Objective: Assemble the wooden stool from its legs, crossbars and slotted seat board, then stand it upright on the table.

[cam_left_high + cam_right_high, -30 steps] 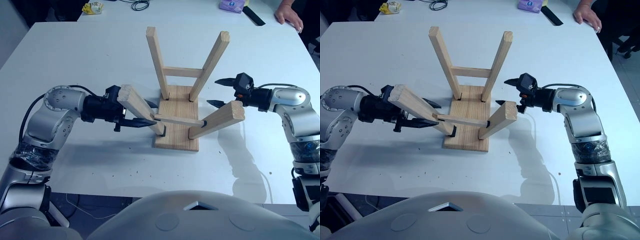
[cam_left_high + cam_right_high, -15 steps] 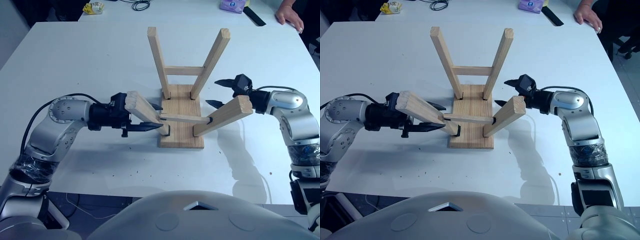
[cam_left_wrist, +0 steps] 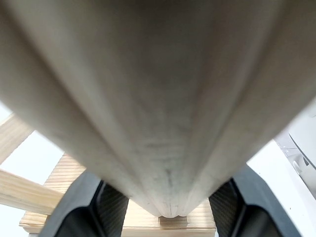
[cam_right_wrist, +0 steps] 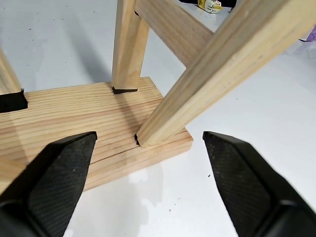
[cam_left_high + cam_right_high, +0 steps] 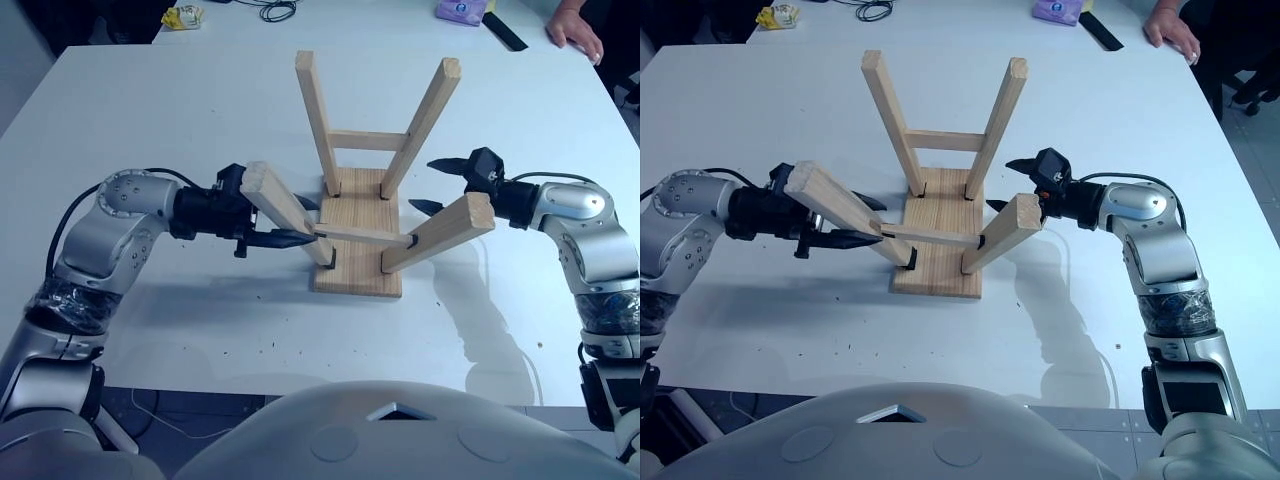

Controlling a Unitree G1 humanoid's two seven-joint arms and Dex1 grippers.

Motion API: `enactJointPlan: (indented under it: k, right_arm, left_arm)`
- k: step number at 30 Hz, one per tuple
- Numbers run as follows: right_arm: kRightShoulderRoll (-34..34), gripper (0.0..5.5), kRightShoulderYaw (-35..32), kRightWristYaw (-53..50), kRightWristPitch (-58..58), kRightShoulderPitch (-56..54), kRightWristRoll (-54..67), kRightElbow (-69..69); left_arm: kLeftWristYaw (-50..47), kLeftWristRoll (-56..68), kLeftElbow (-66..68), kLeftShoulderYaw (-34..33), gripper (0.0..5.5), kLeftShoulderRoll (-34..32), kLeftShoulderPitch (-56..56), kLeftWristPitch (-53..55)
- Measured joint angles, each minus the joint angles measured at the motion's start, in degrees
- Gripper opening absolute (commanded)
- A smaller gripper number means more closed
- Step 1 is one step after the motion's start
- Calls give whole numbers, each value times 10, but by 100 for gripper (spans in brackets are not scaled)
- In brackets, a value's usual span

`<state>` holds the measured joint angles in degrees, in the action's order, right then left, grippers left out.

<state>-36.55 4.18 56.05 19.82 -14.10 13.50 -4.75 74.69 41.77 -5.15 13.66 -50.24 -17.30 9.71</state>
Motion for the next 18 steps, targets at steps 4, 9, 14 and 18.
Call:
enactJointPlan:
  k: [4,9,14,18]
  right_arm:
    - [0,395,0,0,1,3,0,-5]
    - [3,395,0,0,13,3,7,-20]
    - [13,395,-31,-18,93,-1,87,-82]
    - [49,395,-104,-100,191,-59,188,-113]
  left_arm:
    - [4,0,6,3,204,2,-4,-5]
    - [1,-4,-3,4,204,0,-1,-9]
    - [-6,-5,-14,4,204,-4,8,-19]
    - [-9,-5,-17,4,204,-5,11,-23]
